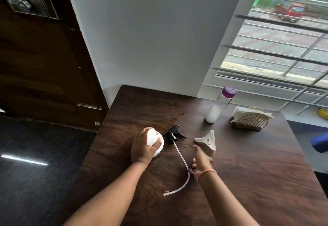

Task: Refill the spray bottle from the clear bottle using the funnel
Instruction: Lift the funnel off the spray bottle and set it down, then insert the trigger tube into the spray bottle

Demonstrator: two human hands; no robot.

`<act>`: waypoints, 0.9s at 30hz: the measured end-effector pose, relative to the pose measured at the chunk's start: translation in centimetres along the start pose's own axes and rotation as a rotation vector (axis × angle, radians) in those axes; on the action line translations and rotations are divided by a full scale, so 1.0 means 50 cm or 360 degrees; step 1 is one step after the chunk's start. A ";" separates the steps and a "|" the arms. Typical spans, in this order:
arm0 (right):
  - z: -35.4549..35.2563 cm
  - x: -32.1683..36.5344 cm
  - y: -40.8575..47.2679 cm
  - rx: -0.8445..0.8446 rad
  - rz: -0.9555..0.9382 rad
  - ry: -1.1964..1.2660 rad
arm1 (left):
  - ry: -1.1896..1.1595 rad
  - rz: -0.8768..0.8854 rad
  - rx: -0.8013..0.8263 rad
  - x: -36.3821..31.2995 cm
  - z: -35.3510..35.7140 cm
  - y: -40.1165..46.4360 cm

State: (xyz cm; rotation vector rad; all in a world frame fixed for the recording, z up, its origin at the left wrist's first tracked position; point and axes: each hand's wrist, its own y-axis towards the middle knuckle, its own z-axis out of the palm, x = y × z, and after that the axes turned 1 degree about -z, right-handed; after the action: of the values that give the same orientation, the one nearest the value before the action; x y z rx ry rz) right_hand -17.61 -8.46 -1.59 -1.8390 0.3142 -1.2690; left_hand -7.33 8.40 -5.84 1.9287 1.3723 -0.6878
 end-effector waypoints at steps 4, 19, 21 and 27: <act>-0.023 -0.060 0.003 -0.0182 -0.0779 -0.1808 | -0.0036 -0.0010 0.0068 -0.002 -0.002 0.000; 0.018 0.023 0.010 0.0105 -0.1224 -0.1455 | -0.0527 -0.0289 0.0860 -0.030 -0.107 0.040; 0.029 0.051 0.005 0.0092 -0.1267 -0.1208 | -0.0587 -0.0302 0.0916 -0.046 -0.138 0.053; 0.062 0.138 -0.067 0.0226 -0.1616 -0.0791 | -0.0914 -0.0504 0.0503 -0.093 -0.195 0.121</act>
State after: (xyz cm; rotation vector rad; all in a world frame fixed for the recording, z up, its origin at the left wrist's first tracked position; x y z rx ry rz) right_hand -12.67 -9.18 5.00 -2.1616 -1.0735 -1.3142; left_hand -2.65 11.70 5.11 1.5526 1.2490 -1.5529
